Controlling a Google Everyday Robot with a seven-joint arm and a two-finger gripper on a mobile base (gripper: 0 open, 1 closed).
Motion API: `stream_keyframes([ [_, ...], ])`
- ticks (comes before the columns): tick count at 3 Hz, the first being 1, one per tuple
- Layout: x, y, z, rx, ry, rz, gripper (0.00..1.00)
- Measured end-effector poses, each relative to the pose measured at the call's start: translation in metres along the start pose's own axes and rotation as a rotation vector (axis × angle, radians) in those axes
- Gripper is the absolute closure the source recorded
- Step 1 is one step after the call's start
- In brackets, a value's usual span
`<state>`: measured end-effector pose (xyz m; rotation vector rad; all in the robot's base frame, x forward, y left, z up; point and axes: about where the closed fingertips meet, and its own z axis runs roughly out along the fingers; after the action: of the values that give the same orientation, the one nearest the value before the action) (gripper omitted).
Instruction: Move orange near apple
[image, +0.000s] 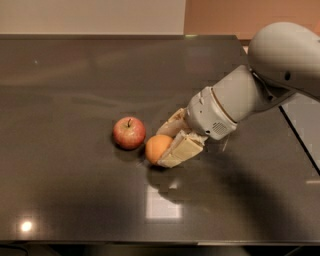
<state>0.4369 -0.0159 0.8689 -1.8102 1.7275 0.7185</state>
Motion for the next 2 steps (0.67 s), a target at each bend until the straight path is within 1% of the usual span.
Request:
stream_keyframes([
  [1,-0.0028,-0.0026,0.0108,-0.002,-0.019,0.008,0.83],
  [2,-0.0046,-0.0048,0.0150,0.002,-0.037,0.007,0.60],
])
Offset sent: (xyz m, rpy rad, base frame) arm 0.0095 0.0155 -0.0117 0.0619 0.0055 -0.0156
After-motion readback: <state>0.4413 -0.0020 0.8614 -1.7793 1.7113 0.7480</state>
